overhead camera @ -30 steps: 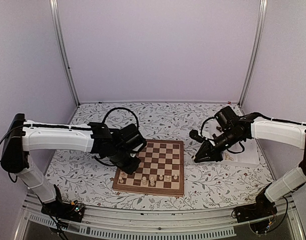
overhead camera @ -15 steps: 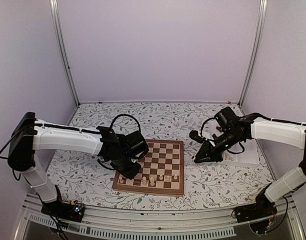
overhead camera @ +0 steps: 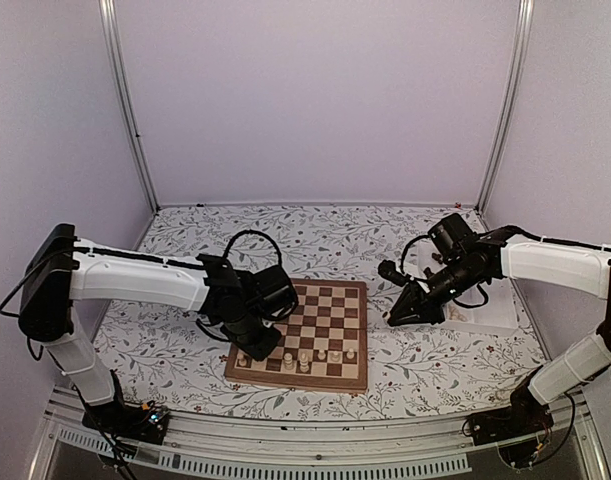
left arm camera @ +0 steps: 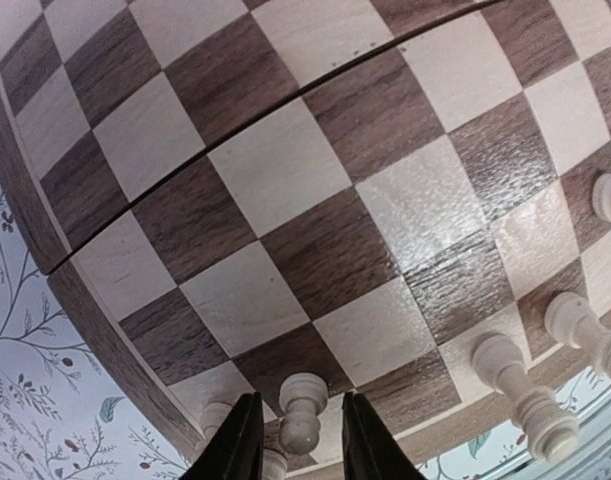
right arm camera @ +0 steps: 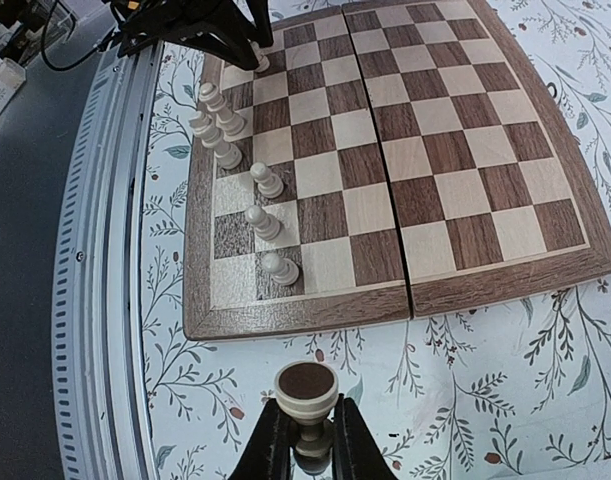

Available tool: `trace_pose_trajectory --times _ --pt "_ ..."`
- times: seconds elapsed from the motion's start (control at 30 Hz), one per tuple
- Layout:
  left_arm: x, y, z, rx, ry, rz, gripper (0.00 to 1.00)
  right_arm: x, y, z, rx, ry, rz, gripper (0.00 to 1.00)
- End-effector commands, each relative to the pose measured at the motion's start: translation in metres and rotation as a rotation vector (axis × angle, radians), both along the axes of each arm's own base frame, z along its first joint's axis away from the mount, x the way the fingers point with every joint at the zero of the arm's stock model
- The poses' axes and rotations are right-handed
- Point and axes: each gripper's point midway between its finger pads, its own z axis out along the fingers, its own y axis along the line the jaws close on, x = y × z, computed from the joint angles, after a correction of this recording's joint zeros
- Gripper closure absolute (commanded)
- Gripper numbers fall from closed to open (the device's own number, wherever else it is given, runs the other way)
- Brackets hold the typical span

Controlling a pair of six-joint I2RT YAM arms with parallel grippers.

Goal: Set up the chess pieces on the board
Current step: Place the chess piece on the chessboard.

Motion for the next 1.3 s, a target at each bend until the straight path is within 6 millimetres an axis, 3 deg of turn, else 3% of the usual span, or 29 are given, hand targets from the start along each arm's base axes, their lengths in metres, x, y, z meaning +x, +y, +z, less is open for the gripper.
trace_pose_trajectory --times 0.0,0.13,0.27,0.5,0.63,0.7,0.9,1.27 --pt "0.005 -0.007 0.021 -0.023 -0.061 0.001 0.68 0.000 0.002 0.004 0.003 -0.012 0.004 0.93" --pt "0.008 -0.011 0.042 -0.081 -0.095 0.008 0.65 0.003 0.004 0.011 0.006 -0.017 0.007 0.92" --pt "0.013 -0.027 0.076 -0.222 -0.156 0.024 0.64 0.004 0.007 0.020 0.000 -0.033 0.020 0.92" --pt "0.011 -0.097 0.153 -0.801 -0.201 -0.009 0.61 -0.001 0.032 0.039 -0.039 -0.104 0.097 0.92" --pt "0.009 -0.123 0.179 -1.000 -0.177 -0.020 0.57 -0.008 0.048 0.047 -0.054 -0.133 0.142 0.92" --pt "0.005 -0.136 0.183 -1.058 -0.138 -0.040 0.56 -0.011 0.055 0.049 -0.065 -0.152 0.160 0.92" --pt "0.004 -0.161 0.166 -1.080 -0.032 -0.034 0.55 -0.016 0.069 0.053 -0.081 -0.187 0.187 0.92" --pt "-0.004 -0.169 0.160 -1.132 0.033 -0.049 0.61 -0.017 0.074 0.060 -0.075 -0.199 0.194 0.90"
